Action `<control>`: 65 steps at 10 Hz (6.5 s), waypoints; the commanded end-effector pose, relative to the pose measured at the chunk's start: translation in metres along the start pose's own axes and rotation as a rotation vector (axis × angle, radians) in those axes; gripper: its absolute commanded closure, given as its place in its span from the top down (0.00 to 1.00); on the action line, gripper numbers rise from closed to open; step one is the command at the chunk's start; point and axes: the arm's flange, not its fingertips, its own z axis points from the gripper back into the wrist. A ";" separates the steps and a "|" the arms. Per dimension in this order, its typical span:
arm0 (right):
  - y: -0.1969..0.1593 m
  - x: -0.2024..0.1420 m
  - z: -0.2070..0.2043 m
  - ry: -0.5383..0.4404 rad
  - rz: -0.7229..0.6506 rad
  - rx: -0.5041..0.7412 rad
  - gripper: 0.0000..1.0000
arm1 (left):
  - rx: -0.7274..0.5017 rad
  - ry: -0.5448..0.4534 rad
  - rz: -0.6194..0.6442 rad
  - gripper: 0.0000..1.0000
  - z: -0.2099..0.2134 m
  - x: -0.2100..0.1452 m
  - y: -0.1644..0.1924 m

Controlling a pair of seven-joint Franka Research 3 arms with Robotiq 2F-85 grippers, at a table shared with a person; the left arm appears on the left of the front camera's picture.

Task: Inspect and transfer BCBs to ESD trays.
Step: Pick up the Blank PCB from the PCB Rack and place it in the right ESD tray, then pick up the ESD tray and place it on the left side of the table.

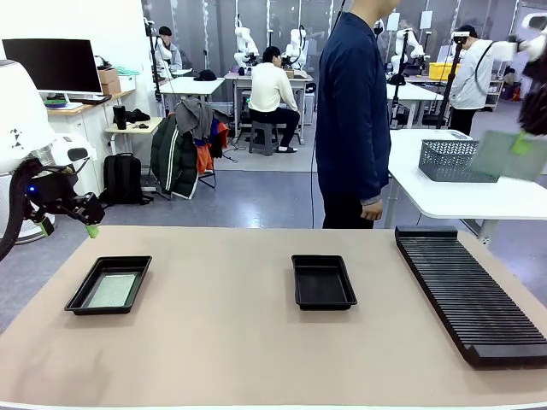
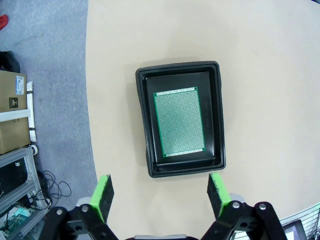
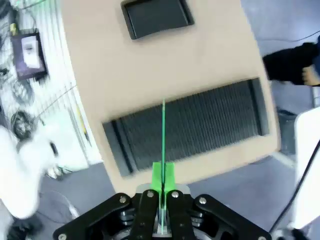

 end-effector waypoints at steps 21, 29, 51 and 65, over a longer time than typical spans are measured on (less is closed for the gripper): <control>0.034 0.167 -0.385 -0.413 -1.197 0.355 0.02 | 0.002 -0.004 0.001 1.00 -0.001 -0.001 0.000; 0.034 0.166 -0.387 -0.391 -1.210 0.371 0.02 | 0.002 -0.004 0.001 1.00 -0.001 -0.001 0.000; 0.034 0.178 -0.314 -0.021 -1.227 -0.199 1.00 | 0.002 -0.004 0.001 1.00 -0.001 -0.001 0.000; 0.037 0.168 -0.325 -0.065 -1.198 -0.183 1.00 | 0.002 -0.004 0.001 1.00 -0.001 -0.001 0.000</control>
